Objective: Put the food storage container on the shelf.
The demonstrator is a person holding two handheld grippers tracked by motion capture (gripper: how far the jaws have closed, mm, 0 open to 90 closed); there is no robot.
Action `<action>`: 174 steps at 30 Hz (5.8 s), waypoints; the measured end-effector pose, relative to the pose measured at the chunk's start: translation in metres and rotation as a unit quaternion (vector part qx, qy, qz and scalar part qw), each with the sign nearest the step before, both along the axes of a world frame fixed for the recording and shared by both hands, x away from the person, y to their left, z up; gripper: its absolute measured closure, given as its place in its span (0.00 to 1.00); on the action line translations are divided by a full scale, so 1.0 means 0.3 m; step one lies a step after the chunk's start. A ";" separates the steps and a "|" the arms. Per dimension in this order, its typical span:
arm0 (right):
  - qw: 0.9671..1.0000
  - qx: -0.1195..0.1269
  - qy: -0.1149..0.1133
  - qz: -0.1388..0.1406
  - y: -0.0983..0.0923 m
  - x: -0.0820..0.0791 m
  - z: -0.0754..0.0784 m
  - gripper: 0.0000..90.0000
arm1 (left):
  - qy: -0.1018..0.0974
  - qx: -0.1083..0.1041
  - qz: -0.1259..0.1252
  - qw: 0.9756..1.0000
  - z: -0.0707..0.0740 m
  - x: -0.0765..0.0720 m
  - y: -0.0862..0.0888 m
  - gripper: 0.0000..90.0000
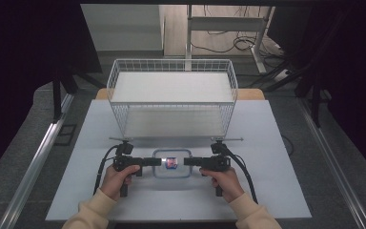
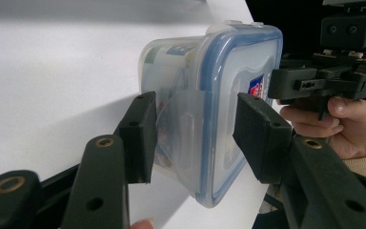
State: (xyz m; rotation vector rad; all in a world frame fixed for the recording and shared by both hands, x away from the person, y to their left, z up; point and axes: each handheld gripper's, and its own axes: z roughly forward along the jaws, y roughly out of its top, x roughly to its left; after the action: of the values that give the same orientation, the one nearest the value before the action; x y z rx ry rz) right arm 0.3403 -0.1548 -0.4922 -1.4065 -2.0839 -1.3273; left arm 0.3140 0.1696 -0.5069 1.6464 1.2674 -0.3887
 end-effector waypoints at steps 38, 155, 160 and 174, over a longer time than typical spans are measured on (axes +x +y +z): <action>0.998 0.011 -0.060 0.006 0.001 0.011 0.152 0.58 | -0.053 -0.002 0.009 0.999 0.160 0.009 0.004 0.57; 0.998 0.023 0.011 -0.056 0.026 0.627 0.574 0.55 | -0.016 -0.080 0.039 0.996 0.513 0.639 0.042 0.57; 0.997 0.026 0.027 -0.071 0.030 0.641 0.556 0.52 | -0.007 -0.082 0.042 0.996 0.506 0.648 0.040 0.55; 0.995 0.024 0.016 -0.099 0.056 0.624 0.557 0.37 | -0.015 -0.078 0.045 0.996 0.503 0.646 0.033 0.44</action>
State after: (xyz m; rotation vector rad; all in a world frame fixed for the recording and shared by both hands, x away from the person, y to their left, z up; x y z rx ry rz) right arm 0.5275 -0.1381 -0.3251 -1.6375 -1.9201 -1.4089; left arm 0.5078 0.1796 -0.3559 1.4529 1.2517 -0.3972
